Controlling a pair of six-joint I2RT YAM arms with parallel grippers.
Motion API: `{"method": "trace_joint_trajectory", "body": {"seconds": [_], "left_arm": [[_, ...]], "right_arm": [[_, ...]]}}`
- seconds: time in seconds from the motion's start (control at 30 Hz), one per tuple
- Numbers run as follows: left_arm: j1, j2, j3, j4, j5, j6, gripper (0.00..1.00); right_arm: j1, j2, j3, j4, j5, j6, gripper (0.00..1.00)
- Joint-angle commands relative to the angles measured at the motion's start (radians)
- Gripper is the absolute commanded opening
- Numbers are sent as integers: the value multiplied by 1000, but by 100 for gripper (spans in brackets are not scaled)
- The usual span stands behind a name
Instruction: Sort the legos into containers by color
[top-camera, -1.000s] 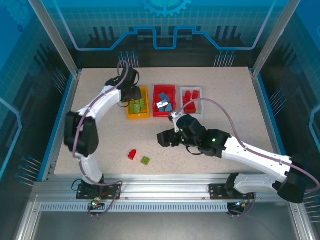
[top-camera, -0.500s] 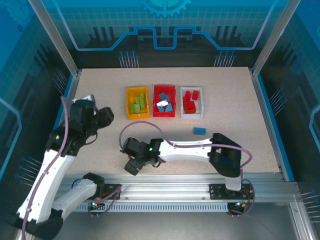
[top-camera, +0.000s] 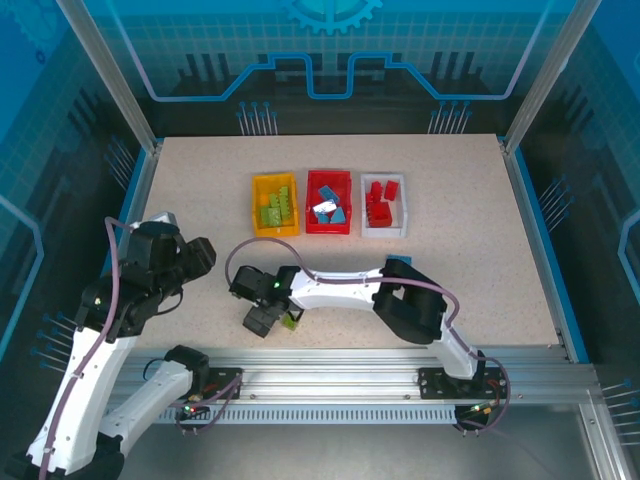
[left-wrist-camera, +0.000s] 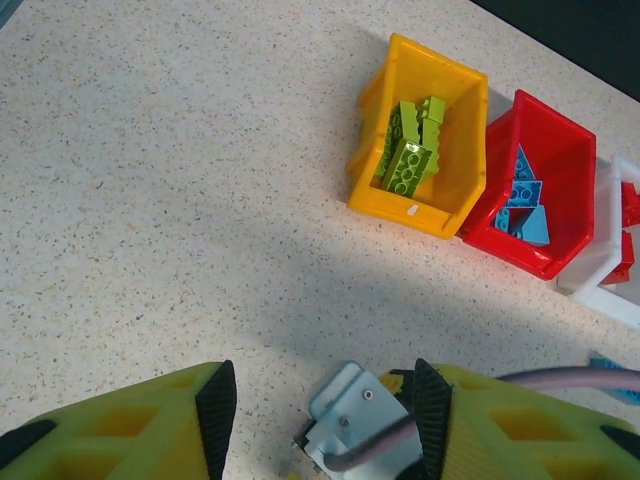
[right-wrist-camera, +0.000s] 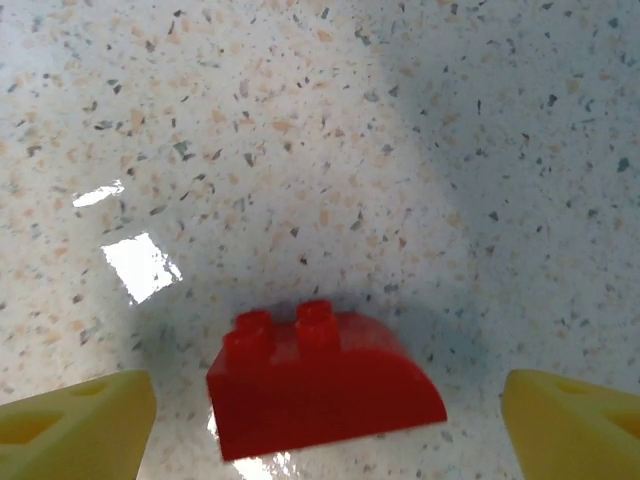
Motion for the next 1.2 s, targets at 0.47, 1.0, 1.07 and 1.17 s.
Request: {"method": "trace_joint_trajectory", "body": {"seconds": [0.47, 1.0, 1.07, 1.17], "left_arm": [[1, -47, 24, -109, 31, -67, 54], [1, -35, -11, -17, 178, -73, 54], [0, -15, -26, 50, 273, -83, 54], [-11, 49, -55, 201, 430, -117, 54]], "right_arm": [[-38, 73, 66, -20, -70, 13, 68], [-75, -204, -84, 4, 34, 59, 45], [-111, -297, -140, 0, 61, 76, 44], [-212, -438, -231, -30, 96, 117, 44]]}}
